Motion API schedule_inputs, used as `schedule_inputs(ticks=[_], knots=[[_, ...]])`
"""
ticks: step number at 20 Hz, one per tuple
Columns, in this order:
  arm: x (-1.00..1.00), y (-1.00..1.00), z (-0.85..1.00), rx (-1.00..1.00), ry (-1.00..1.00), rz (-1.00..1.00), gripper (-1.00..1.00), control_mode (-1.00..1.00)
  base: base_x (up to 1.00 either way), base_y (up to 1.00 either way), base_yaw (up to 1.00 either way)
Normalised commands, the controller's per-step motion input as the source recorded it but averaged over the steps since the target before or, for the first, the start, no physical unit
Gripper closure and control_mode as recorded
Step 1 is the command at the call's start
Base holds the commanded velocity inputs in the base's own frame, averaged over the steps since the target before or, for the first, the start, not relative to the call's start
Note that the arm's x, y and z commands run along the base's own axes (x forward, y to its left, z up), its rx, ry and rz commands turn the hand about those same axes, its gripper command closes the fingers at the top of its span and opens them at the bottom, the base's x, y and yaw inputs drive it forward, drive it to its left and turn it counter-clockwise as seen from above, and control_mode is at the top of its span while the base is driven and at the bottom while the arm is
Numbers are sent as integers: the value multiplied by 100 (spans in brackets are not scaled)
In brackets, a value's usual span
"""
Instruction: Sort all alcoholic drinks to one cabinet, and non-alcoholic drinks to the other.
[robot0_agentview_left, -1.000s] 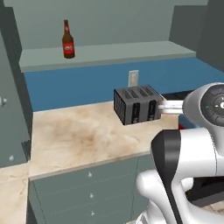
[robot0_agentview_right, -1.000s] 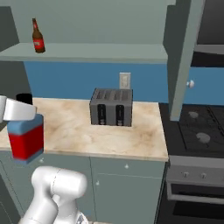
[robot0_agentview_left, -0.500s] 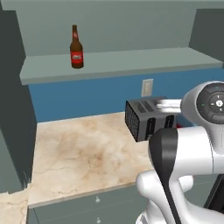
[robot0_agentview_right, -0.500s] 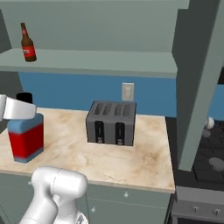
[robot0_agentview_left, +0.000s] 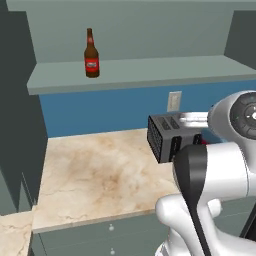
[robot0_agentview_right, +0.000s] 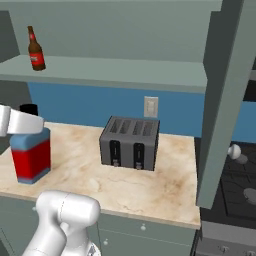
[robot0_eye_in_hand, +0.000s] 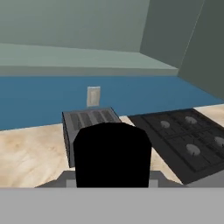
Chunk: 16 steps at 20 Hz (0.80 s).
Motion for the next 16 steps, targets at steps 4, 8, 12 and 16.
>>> schedule_inputs(ticks=[4, 8, 12, 16], knots=[[2, 0, 53, 0, -6, 4, 100, -100, 0, 0, 0], [0, 0, 60, 0, -11, 2, 100, -100, 0, 0, 0], [0, 1, 50, 0, -14, 2, 100, -100, 0, 0, 0], [4, 2, 48, 0, -10, 2, 100, -100, 0, 0, 0]])
